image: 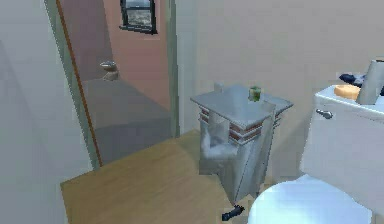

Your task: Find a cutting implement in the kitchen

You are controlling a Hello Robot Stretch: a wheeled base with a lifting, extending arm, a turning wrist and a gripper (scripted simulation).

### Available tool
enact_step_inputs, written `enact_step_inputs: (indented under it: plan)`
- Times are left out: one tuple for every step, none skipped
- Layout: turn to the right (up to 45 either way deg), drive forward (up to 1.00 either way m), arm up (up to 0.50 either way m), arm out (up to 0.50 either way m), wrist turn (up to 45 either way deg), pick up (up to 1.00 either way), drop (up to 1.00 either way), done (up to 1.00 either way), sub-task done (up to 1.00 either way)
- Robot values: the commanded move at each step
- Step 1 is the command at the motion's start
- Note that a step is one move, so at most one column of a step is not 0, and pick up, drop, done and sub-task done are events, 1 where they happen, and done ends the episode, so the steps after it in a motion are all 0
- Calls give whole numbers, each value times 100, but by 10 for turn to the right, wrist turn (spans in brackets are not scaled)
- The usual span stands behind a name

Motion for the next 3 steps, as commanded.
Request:
enact_step_inputs:
  plan:
    - [0, 20, 0, 0, 0, 0, 0, 0, 0]
    - [-210, 0, 0, 0, 0, 0, 0, 0, 0]
    - [0, 100, 0, 0, 0, 0, 0, 0, 0]
